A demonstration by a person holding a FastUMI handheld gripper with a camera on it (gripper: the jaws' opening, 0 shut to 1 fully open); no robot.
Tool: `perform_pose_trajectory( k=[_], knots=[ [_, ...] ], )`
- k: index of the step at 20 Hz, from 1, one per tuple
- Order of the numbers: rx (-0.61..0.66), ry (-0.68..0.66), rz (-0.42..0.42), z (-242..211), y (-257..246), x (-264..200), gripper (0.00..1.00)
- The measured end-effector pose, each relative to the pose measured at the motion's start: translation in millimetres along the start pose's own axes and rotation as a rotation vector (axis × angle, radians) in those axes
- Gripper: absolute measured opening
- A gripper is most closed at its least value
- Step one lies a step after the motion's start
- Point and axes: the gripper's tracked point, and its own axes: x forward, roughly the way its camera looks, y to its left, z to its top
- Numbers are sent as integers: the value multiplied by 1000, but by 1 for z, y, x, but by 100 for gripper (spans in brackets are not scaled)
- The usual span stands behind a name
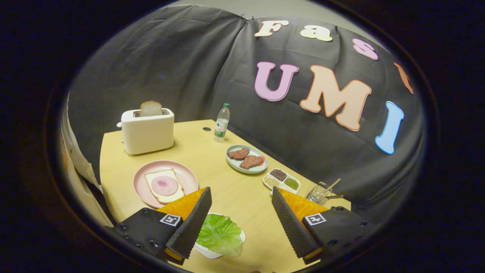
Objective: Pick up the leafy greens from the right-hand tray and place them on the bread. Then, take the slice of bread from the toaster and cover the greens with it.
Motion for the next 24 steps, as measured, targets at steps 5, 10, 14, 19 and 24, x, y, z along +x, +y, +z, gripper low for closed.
perform_pose_trajectory(
  k=[5, 10, 14, 19, 24],
  knots=[
    [-72, 116, 51, -37, 14, 19, 99],
    [-81, 241, 154, -83, 36, 29, 99],
    [-84, 332, 179, -114, 39, 39, 99],
    [-46, 427, 228, -148, 52, 47, 99],
    [-23, 516, 244, -175, 54, 55, 99]
  ],
)
